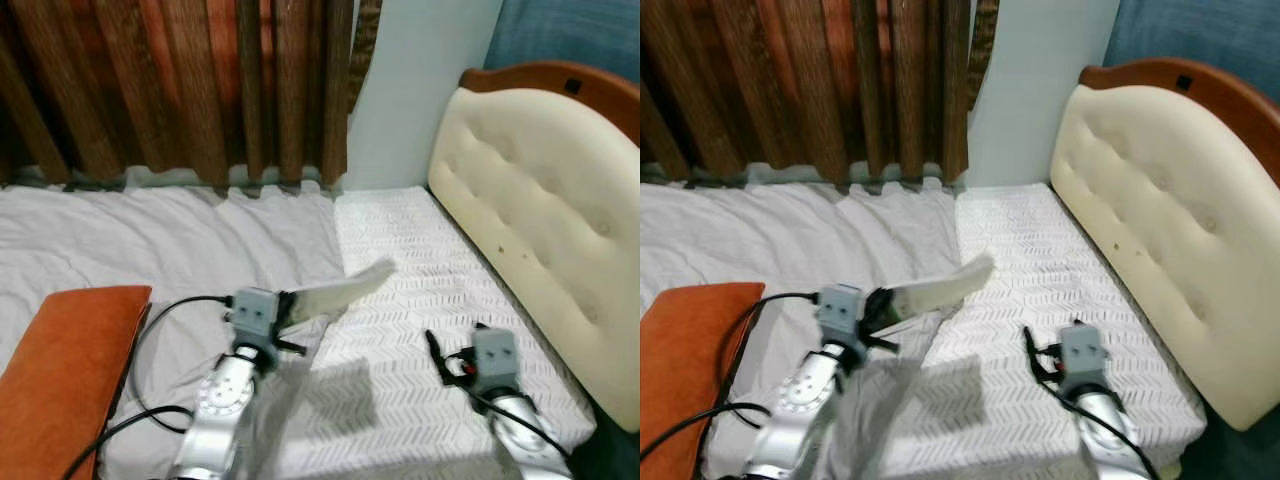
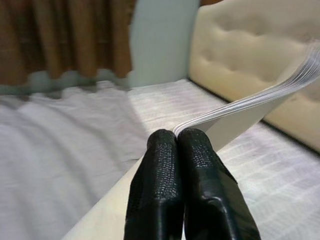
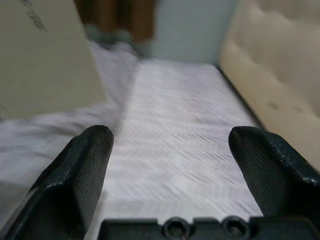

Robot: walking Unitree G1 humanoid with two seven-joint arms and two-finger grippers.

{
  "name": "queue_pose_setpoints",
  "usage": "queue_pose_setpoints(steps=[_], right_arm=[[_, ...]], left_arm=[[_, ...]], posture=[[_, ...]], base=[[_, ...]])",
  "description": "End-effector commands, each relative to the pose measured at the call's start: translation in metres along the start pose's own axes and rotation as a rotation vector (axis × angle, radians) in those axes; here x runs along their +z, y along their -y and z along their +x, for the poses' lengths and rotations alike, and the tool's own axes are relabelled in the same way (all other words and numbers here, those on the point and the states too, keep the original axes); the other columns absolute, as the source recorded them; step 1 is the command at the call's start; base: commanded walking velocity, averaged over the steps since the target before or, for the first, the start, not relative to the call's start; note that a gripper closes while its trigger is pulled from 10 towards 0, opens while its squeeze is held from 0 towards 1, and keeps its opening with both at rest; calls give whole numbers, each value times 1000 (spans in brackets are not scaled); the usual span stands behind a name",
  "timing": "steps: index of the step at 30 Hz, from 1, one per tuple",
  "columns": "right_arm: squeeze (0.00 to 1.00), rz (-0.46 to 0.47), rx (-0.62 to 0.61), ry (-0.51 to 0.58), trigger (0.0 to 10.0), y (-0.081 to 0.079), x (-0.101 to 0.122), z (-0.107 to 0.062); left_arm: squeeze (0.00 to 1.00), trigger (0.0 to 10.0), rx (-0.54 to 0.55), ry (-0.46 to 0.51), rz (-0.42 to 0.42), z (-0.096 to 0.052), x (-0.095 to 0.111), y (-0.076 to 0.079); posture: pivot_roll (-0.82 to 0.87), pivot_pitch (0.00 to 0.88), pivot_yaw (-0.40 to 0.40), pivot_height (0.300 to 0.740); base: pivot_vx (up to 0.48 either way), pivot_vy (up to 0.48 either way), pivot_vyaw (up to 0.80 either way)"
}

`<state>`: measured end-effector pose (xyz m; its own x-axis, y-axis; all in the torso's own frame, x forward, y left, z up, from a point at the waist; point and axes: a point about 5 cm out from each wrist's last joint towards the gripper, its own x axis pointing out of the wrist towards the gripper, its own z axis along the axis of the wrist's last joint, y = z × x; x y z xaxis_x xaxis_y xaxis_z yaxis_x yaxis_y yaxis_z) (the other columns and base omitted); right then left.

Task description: Clean up the room

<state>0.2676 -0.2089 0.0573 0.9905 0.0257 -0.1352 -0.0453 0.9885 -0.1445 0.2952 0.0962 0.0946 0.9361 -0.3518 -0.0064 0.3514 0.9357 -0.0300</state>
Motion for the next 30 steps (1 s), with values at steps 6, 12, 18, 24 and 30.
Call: queue_pose_setpoints(steps=[6,12,18,24,30], right_arm=[[0,5,22,26,10000,-7,7,3],[0,4,25,18,10000,-8,5,2],[0,4,30,12,10000,-9,4,2],[0,2,35,4,10000,-8,1,1],[0,-2,41,3,10000,-9,1,0]], left_arm=[[0,10000,-32,33,25,2,11,-4],[0,10000,-42,21,38,0,9,-5],[0,10000,-50,13,53,0,8,-7],[0,10000,-81,4,71,1,9,-9],[0,10000,-216,-18,131,17,16,-11]], posture=[[-20,0,-55,740],[-17,0,-50,740],[-14,0,-50,740],[-14,0,-56,740],[-27,0,-56,740]], base=[[266,-397,0],[267,-395,0],[264,-398,0],[267,-396,0],[267,-397,0]])
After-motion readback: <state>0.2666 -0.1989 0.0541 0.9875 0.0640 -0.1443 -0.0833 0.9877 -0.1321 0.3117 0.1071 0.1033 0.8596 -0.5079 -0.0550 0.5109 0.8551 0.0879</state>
